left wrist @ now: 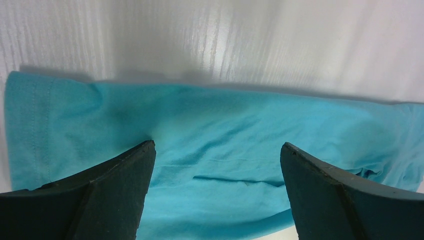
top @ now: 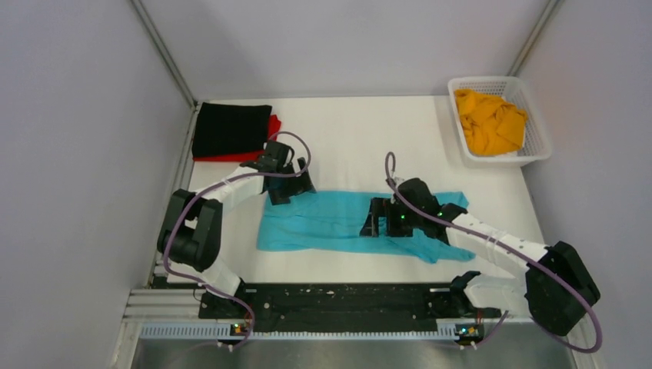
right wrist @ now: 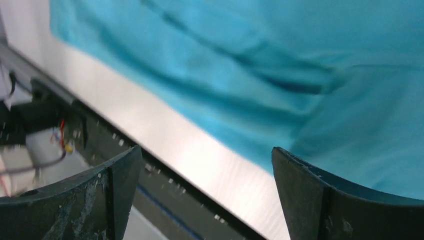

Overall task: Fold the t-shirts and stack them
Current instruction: Rotate the tshirt 80 degrees

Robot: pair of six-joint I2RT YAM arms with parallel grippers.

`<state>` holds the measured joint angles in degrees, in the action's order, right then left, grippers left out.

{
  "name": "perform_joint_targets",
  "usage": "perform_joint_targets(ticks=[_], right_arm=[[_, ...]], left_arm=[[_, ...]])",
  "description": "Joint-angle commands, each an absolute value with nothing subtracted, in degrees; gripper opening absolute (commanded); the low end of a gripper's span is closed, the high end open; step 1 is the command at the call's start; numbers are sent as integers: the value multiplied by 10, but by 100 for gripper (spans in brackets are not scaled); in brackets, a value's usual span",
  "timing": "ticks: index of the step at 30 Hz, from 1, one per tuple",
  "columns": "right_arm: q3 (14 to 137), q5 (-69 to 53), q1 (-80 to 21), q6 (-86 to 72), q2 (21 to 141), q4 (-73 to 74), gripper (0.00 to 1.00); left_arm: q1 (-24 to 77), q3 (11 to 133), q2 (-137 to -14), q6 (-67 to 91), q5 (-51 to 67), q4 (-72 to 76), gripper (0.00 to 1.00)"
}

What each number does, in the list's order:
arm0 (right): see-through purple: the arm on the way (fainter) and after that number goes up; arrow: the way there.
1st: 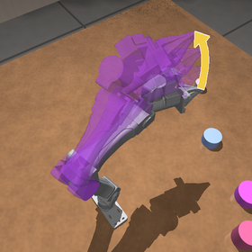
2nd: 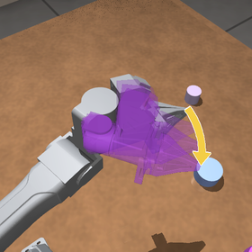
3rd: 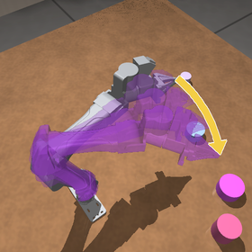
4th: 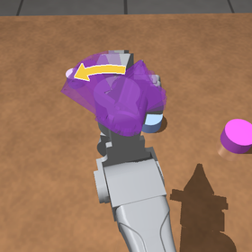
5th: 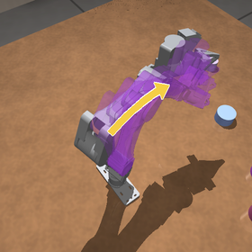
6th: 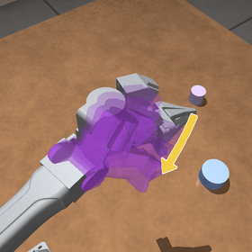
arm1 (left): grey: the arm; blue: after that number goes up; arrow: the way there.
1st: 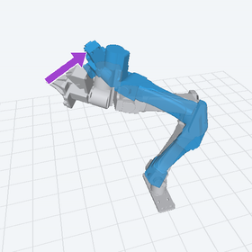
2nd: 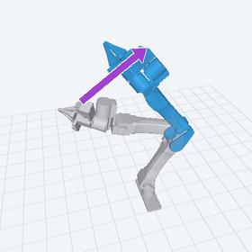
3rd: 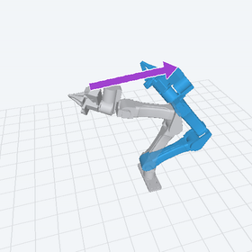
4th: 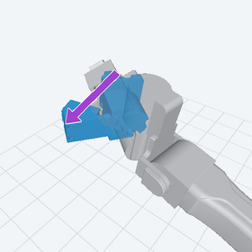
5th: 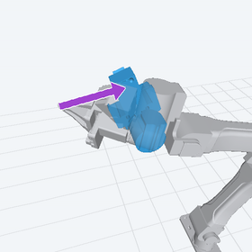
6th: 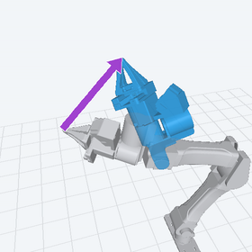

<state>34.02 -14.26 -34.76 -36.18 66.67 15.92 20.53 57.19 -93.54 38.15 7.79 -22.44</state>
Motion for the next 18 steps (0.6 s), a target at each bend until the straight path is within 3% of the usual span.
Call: perform_joint_targets(ticks=[1, 10, 18], right_arm=[[347, -251, -415, -341, 636, 176, 99], [374, 25, -393, -392, 547, 250, 99], [240, 30, -248, -505, 510, 222, 99]], left_arm=[[197, 572, -930, 373, 65, -228, 99], [197, 575, -919, 375, 86, -222, 99], [219, 540, -911, 384, 120, -180, 99]])
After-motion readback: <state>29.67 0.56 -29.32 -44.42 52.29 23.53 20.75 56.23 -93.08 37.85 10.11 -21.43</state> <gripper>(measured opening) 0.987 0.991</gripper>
